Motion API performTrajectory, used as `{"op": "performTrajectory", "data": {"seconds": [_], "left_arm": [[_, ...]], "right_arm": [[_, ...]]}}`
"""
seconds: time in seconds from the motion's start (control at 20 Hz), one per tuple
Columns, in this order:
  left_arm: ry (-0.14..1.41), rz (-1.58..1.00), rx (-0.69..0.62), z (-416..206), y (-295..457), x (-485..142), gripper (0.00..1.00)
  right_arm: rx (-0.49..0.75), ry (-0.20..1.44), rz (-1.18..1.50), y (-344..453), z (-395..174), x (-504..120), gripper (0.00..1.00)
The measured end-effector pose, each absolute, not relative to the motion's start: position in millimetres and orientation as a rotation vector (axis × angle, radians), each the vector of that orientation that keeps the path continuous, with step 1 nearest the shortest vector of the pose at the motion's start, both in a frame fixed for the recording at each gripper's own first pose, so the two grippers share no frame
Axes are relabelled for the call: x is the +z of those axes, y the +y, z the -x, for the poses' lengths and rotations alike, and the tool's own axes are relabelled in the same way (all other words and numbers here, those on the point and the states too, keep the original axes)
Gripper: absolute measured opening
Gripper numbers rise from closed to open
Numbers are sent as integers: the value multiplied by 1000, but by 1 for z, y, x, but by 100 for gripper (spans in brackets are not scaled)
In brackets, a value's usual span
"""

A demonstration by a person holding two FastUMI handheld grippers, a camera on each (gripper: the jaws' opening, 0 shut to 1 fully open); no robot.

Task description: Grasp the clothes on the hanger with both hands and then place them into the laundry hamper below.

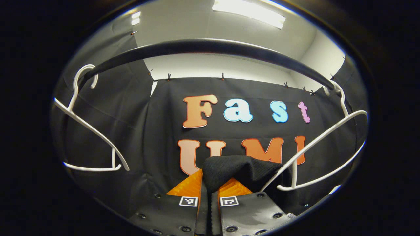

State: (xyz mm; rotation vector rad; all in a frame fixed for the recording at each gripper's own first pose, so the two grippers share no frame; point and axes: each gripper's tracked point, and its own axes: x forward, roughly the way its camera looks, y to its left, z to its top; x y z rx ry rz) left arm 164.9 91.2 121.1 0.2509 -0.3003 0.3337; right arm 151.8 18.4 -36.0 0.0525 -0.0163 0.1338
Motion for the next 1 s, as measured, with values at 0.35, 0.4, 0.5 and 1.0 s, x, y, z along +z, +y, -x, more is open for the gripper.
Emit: {"op": "performTrajectory", "data": {"seconds": [0.35,0.4,0.5,1.0], "left_arm": [[-232,-233,356,-148,112,93,11],[-221,-234,357,-146,112,88,11],[-194,-224,350,-141,111,76,11],[35,-145,152,-121,39,-33,11]], "right_arm": [[170,10,-65,41,-148,-52,0],[175,15,-64,42,-146,-54,0],[183,27,-66,48,-143,-59,0],[202,193,-43,51,-113,-141,0]]}}
